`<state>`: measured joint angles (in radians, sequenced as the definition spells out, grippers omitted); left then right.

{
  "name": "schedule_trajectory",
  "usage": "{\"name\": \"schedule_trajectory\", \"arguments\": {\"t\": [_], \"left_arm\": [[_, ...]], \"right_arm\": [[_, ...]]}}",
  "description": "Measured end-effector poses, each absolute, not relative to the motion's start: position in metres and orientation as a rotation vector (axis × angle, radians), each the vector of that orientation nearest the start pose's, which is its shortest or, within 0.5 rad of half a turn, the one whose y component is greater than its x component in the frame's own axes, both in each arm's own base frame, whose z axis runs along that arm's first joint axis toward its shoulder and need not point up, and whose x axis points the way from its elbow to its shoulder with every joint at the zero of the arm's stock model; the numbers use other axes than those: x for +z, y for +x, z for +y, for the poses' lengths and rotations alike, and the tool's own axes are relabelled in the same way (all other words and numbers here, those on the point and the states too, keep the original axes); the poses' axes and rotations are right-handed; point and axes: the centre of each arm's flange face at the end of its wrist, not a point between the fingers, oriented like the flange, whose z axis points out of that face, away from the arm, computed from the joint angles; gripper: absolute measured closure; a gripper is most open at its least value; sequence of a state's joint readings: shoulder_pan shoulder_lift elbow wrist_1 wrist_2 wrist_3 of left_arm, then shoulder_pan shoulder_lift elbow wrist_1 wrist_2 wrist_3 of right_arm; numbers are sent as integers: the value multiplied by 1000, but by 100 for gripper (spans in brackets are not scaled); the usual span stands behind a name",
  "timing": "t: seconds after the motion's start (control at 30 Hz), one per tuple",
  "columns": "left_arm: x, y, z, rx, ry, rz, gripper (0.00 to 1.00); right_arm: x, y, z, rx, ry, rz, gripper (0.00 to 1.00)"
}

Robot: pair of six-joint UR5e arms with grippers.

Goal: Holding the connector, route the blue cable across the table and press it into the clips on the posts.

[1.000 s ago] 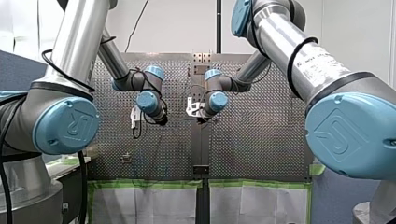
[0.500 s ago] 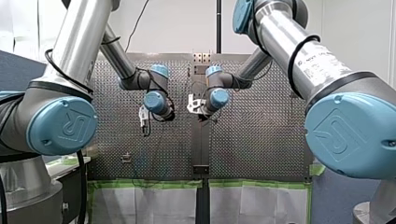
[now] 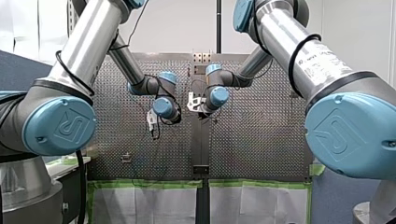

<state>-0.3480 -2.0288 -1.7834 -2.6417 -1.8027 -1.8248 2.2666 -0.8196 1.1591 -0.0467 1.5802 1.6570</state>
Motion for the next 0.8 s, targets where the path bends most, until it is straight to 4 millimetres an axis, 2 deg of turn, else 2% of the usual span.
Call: {"name": "schedule_trajectory", "arguments": {"t": [0.3,0.47,0.5,0.53,0.57,0.63,0.67,0.7,0.73,0.8], "left_arm": [[167,525,-308,-229,-109,1756,0],[151,527,-310,-211,-108,1778,0],[149,527,-311,-205,-108,1781,14],[147,526,-311,-200,-108,1783,37],[147,526,-311,-195,-108,1783,37],[146,525,-312,-183,-111,1783,68],[146,525,-312,-178,-113,1782,68],[146,524,-312,-174,-116,1781,81],[146,524,-312,-171,-117,1780,100],[146,524,-313,-169,-119,1778,100]], "right_arm": [[218,567,-474,-2041,-2636,1390,100],[218,567,-474,-2041,-2627,1382,100],[218,567,-473,-2042,-2626,1379,100],[218,567,-473,-2041,-2626,1377,100],[218,568,-473,-2041,-2625,1375,100],[218,568,-473,-2041,-2625,1374,100],[218,568,-473,-2041,-2624,1374,100],[218,568,-473,-2041,-2624,1374,100],[218,568,-473,-2041,-2624,1374,100],[218,567,-473,-2041,-2624,1374,100]]}}
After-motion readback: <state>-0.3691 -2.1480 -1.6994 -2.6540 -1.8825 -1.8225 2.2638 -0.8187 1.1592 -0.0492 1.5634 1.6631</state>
